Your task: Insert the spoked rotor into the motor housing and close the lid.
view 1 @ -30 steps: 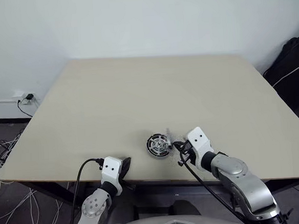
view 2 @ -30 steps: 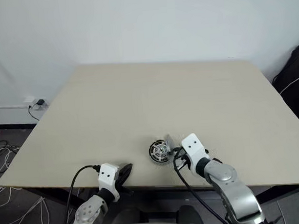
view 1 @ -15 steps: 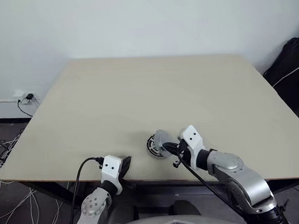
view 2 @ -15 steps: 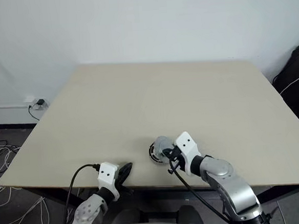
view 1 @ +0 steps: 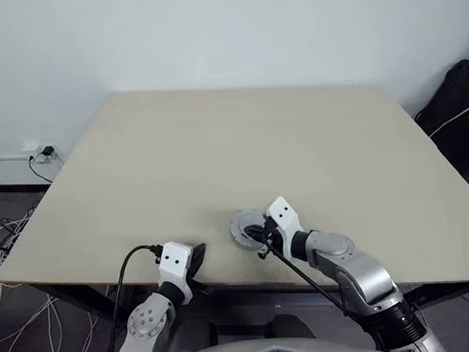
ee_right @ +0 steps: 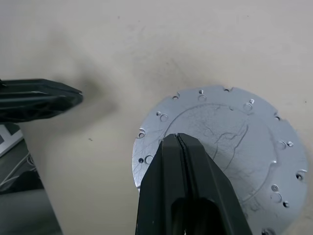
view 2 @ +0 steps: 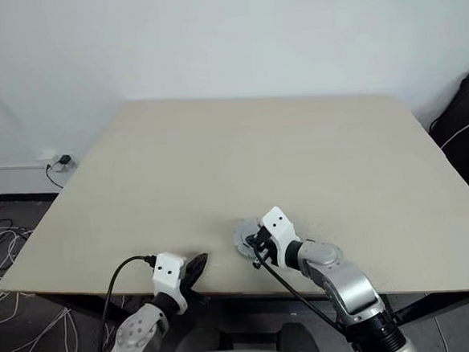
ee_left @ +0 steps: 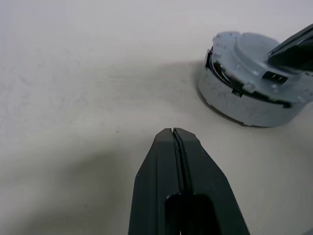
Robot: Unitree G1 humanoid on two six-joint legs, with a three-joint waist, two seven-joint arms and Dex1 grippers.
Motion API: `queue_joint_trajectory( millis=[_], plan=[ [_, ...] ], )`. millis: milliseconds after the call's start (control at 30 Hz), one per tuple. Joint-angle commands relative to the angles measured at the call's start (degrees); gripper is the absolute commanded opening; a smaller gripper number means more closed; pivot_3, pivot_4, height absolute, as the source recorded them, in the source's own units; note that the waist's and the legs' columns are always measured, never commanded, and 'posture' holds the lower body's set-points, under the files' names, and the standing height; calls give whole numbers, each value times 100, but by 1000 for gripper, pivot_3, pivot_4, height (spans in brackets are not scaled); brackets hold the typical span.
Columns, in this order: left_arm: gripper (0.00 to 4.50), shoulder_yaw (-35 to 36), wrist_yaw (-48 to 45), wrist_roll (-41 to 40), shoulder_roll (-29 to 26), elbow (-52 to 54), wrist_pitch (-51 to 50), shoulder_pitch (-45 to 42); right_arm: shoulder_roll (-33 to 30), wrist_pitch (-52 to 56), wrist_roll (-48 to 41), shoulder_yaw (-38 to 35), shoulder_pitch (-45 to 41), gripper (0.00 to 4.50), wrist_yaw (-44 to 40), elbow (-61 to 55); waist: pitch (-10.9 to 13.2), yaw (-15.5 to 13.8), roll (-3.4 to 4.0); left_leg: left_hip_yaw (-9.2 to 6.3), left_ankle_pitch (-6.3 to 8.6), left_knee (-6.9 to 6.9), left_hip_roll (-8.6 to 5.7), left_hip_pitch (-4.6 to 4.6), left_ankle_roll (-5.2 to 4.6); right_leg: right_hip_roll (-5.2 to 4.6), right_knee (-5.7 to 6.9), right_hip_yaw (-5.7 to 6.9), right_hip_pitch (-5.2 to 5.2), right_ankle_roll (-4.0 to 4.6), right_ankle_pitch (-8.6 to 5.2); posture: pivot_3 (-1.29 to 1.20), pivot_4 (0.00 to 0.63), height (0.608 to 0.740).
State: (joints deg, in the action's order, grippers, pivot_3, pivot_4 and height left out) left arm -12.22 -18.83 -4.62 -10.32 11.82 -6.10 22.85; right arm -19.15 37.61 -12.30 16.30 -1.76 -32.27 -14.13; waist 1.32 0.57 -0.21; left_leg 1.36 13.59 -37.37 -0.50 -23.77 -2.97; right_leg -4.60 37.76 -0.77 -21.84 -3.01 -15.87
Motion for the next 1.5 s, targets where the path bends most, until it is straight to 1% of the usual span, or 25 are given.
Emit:
queue_joint_trajectory(
  millis=[33,333,400,467,533,633,833,933,1033,1267,1500],
  plan=[
    [41,-9,8,-12,-2,273,11,-12,0,-85,41,38,-113,26,-18,19,0,2,0,0,0,0,0,0,0,0,0,0,0,0,0,0,0,740],
    [41,-26,10,-9,18,263,-13,-63,-24,74,223,121,-153,26,157,324,-4,4,2,-1,0,0,0,2,1,-2,1,-1,1,0,0,0,0,740],
    [41,-24,7,-10,16,256,-16,-76,-6,-65,284,138,-151,26,223,347,-9,3,1,-1,0,0,0,2,1,-2,1,-1,1,0,0,0,0,740],
    [41,-23,8,-7,15,252,-14,-73,147,-249,207,-15,-111,26,345,292,-9,3,1,-2,0,0,0,2,1,-3,1,0,2,0,0,0,0,740],
    [41,-16,7,-10,10,254,-10,-53,187,-433,60,-131,-150,26,206,227,-6,5,4,-1,0,1,0,1,1,-2,1,-1,1,0,0,0,0,740],
    [41,-15,14,-10,6,300,-31,-35,176,-882,9,-222,-228,642,31,253,-2,4,3,-1,0,1,-1,-1,0,-3,0,-1,-1,0,0,0,0,740],
    [41,-27,37,-12,3,489,-166,-28,73,-1600,378,-160,-390,2585,53,572,-1,5,4,0,0,3,-1,-1,0,-1,-1,-1,-2,0,0,0,0,740],
    [41,-39,59,-12,11,614,-266,-5,25,-1649,389,-156,-429,3621,-59,667,-1,4,4,0,0,3,-1,-1,0,-1,-1,-1,-2,0,0,0,0,740],
    [41,-49,74,-9,14,692,-342,0,-13,-1557,358,-175,-461,4493,-168,706,0,3,5,-1,0,3,-1,0,0,0,0,0,-2,1,0,0,0,740],
    [41,-42,87,-23,-6,828,-474,5,-224,-1138,187,-115,-447,4493,-644,607,0,1,5,-1,0,3,-2,0,0,-1,-1,-1,-1,1,0,0,0,740],
    [41,-84,141,11,21,863,-515,-15,-183,-1013,235,-134,-509,4493,-637,789,0,1,5,-1,0,2,-1,0,0,-1,-1,-1,0,1,0,0,0,740]
  ],
)
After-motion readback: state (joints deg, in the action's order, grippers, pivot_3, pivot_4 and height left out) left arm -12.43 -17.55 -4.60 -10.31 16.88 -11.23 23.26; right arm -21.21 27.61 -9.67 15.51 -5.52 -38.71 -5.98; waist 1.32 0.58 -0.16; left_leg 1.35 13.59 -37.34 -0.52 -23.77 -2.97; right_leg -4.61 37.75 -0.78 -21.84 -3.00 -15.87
